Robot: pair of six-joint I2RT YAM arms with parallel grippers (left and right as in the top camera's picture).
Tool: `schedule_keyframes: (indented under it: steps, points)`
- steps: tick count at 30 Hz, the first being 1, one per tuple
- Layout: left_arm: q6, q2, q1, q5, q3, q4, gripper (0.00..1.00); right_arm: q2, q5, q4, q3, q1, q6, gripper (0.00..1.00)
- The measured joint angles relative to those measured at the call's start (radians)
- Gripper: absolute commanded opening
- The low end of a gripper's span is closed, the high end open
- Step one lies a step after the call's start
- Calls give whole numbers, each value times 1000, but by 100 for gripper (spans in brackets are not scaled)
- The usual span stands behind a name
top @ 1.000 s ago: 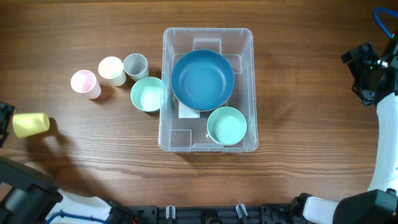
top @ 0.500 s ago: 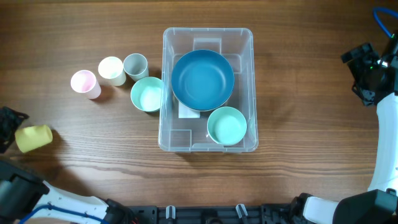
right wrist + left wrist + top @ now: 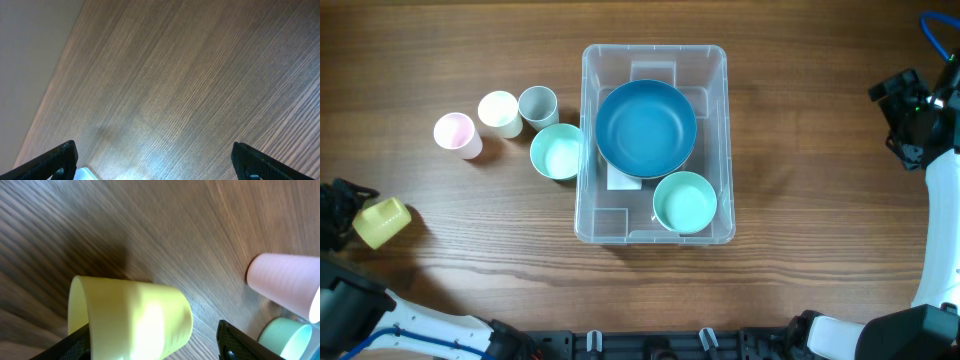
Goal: Pack container
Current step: 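Lift the yellow cup off the table with the left gripper, then place the yellow cup in the container's lower left corner, release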
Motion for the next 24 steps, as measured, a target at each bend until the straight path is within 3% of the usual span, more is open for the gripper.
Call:
schedule_keyframes:
  steps: [13,17,24]
  points:
    - [5,0,0,69,-21,-25,37,0,0,0,0,0,0,99]
    - [5,0,0,86,-21,-24,4,0,0,0,0,0,0,99]
    - [-6,-1,0,176,-21,-17,4,0,0,0,0,0,0,100]
